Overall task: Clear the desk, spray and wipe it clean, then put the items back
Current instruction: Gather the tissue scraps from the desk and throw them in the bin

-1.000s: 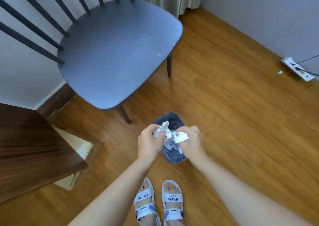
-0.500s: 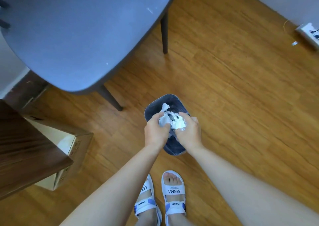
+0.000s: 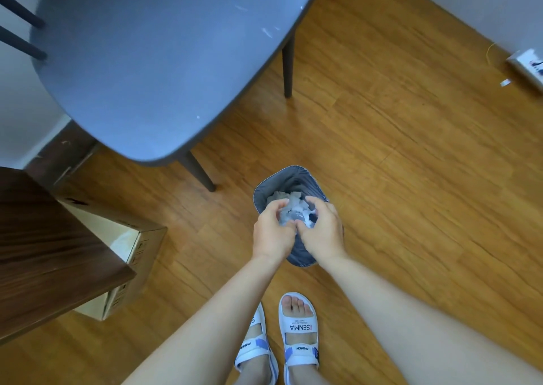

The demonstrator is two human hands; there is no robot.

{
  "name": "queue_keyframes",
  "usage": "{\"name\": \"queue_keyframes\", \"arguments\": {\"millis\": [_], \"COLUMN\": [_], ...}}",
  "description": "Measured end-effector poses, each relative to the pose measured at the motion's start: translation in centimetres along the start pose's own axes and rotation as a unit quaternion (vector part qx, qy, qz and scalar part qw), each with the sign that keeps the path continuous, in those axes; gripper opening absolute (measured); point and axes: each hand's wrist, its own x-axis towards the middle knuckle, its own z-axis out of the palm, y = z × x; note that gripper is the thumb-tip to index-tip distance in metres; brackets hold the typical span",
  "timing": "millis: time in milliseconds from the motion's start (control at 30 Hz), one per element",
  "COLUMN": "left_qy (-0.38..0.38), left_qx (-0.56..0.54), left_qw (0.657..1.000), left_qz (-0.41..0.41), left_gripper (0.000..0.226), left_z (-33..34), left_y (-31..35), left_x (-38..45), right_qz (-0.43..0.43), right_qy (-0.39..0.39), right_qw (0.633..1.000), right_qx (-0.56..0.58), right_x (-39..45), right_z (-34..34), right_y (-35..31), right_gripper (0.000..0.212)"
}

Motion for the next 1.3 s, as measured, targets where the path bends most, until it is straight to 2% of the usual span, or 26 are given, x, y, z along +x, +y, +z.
{"name": "queue_keyframes", "arguments": {"millis": [233,367,500,700,1033,1300], "left_qy": [0.000,0.009,0.027,0.064,0.177,0.301], "left_qx": [0.016,0.083,0.143,0.115,0.152,0.196], "left_qw": [1.000,0.996,0.986,0.989,0.967,0.932], "left_qz": [0.001,0.036,0.082,0.075,0.099,0.052], "left_gripper": [0.044,0.041,0.042,0.043,0.041,0.040], "left_z": [-1.2,-2.9,-5.5,-10.9,-23.8,-32.7], "left_y": [1.2,2.6,4.3,7.4,13.5,16.2], "left_x": [-2.0,-3.8,-6.2,-12.6,-30.3,-45.7], "right_qz": [-0.025,-0.042,-0.050,-0.097,-0.205,-0.369], "right_qy": [-0.002,-0.015,-0.032,-0.057,-0.130,-0.175], "right_qw": [1.000,0.999,0.996,0.982,0.925,0.845], "right_qx": [0.006,-0.025,-0.069,-0.149,-0.292,-0.344], "right_x": [-1.8,-3.0,-4.6,-10.4,-24.4,-36.8], "right_z": [-1.3,-2.7,-4.7,-8.6,-15.5,-16.5], "right_y": [-1.6,-4.0,-7.1,-13.1,-27.2,-39.7], "right_gripper": [0.043,0.037,0.045,0.054,0.049,0.046]}}
